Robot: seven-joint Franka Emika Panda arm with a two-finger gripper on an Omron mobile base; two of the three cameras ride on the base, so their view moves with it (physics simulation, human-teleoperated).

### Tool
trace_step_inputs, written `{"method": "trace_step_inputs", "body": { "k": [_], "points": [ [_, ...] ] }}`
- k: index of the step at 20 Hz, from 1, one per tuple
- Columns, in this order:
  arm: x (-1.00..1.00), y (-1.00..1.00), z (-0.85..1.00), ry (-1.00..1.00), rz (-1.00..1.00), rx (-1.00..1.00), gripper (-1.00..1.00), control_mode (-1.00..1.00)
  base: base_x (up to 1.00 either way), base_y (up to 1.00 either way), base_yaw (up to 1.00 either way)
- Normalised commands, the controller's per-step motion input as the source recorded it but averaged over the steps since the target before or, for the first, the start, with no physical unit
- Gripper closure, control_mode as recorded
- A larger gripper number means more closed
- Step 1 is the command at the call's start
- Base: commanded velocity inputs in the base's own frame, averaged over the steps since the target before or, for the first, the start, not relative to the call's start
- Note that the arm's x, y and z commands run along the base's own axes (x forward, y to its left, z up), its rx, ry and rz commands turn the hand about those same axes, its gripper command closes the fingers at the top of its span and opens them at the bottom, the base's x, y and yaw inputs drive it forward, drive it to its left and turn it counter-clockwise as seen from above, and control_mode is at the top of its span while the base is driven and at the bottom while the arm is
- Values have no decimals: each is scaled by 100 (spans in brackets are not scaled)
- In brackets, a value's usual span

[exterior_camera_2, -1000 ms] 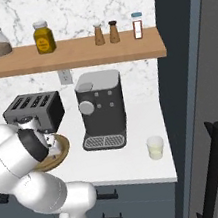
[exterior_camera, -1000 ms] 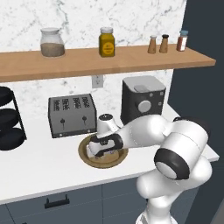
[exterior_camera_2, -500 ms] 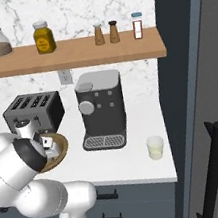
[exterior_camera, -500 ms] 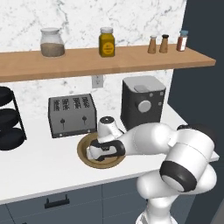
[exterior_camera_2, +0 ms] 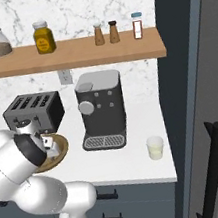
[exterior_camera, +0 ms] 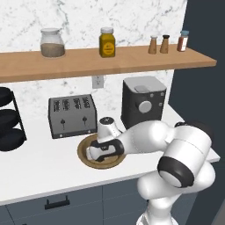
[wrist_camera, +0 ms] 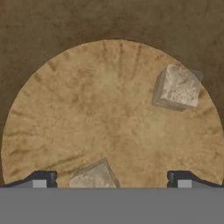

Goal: Grab a lemon wedge from the fridge and one ice cube from the ice bowl, and put them in the glass of lemonade.

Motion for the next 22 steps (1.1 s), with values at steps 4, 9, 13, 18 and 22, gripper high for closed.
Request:
{"method": "trace_step_inputs", "body": {
  "k": [4, 9, 13, 18, 22],
  "points": [
    [0, 0, -22, 1, 0, 0, -100, -100, 0, 0, 0],
    [0, 0, -1, 1, 0, 0, -100, -100, 0, 0, 0],
    [0, 0, 0, 0, 0, 0, -100, -100, 0, 0, 0],
    [0, 0, 0, 0, 0, 0, 100, -100, 0, 0, 0],
    [0, 0, 0, 0, 0, 0, 100, -100, 0, 0, 0]
  ]
}}
